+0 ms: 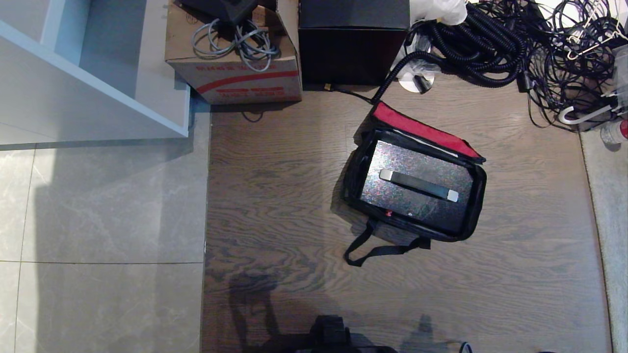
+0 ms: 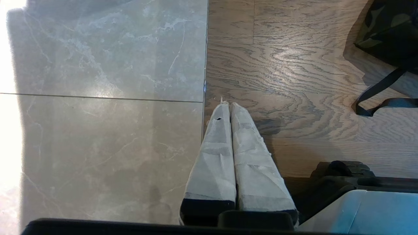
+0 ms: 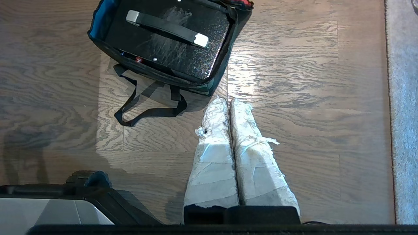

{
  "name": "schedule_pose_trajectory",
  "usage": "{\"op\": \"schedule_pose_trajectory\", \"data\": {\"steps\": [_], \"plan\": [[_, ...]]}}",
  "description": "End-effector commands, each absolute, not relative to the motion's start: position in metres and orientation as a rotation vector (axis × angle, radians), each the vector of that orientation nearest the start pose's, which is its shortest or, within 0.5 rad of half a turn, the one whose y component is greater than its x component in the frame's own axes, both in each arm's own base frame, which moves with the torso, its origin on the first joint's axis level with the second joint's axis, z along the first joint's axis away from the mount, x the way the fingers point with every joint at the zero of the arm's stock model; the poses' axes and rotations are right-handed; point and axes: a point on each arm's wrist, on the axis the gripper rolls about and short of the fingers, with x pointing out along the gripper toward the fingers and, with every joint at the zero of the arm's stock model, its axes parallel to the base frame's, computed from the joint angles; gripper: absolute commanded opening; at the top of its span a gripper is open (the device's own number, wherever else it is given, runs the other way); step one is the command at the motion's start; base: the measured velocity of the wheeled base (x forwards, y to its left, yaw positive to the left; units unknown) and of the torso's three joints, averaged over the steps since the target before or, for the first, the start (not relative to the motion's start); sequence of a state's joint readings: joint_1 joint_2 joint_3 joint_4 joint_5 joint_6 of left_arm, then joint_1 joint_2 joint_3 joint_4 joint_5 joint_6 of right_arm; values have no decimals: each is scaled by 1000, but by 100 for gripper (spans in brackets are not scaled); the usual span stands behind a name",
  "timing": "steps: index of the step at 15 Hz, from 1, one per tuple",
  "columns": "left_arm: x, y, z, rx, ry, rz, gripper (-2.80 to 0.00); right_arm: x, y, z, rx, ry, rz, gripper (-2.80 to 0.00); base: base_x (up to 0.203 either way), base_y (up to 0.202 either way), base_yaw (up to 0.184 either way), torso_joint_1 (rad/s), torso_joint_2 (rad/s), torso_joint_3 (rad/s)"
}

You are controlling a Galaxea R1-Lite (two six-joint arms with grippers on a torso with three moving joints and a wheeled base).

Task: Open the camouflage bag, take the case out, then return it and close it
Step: Grip the handle

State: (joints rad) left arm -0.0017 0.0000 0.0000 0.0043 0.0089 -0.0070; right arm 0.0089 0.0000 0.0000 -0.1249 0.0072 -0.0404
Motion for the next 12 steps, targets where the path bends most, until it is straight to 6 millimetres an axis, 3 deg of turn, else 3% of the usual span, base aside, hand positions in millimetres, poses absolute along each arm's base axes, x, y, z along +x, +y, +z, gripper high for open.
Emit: {"op": "schedule_pose_trajectory", "data": {"steps": [1,12], "plan": [[-23,0,75,-8,5,6,-280,-20,0,77,-41,-85,15,-280,0,0,0,0,0,0],[-23,0,75,-9,5,8,-280,-20,0,77,-41,-85,15,-280,0,0,0,0,0,0]]}}
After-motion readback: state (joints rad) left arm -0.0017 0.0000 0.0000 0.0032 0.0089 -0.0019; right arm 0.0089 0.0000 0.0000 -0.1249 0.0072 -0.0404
